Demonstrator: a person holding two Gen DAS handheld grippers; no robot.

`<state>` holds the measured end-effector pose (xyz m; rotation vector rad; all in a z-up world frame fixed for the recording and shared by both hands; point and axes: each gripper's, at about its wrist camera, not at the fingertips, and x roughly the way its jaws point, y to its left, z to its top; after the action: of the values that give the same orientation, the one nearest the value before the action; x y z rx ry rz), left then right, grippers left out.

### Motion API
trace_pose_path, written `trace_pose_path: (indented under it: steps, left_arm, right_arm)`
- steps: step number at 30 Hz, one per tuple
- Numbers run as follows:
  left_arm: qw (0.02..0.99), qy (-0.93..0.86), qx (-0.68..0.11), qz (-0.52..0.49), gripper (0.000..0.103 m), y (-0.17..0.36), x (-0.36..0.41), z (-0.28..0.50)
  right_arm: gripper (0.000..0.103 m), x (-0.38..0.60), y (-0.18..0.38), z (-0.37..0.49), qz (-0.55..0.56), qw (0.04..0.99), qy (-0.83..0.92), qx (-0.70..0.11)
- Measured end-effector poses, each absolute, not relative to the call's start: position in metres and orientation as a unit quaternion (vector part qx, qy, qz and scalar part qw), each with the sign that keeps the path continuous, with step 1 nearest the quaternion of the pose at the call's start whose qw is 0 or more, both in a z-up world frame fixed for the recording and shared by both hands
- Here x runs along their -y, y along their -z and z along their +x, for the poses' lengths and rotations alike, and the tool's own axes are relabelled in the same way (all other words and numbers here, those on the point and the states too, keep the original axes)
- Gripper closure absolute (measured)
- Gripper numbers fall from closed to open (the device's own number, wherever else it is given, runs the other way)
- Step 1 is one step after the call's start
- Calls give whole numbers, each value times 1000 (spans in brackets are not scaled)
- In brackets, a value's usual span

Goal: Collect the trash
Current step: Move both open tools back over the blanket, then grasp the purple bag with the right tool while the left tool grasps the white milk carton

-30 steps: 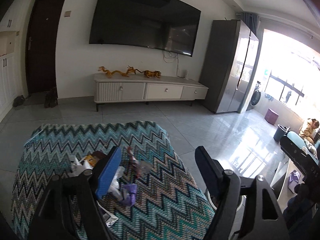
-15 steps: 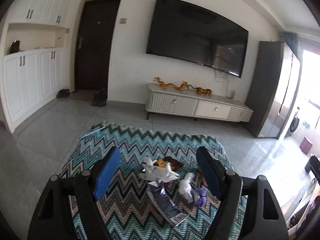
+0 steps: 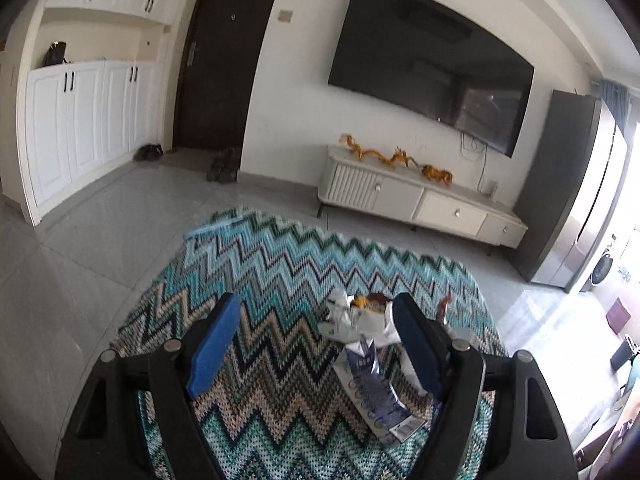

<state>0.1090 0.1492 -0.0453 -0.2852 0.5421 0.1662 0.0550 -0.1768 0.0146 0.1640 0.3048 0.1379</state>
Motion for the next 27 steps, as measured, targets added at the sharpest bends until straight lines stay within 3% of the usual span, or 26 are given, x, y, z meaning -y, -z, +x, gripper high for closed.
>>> trace_pose_path:
  steps: [14, 24, 27]
  left_arm:
    - [913, -34, -383, -136, 26, 129, -108, 153]
    - [897, -8, -413, -158, 24, 162, -112, 174]
    - [892, 6, -416, -179, 24, 166, -119, 176]
  right_arm:
    - [0, 145, 33, 99, 76, 959, -111, -251]
    - [0, 116, 100, 148, 90, 911, -161, -370]
    - [4, 108, 116, 160, 95, 898, -171, -395]
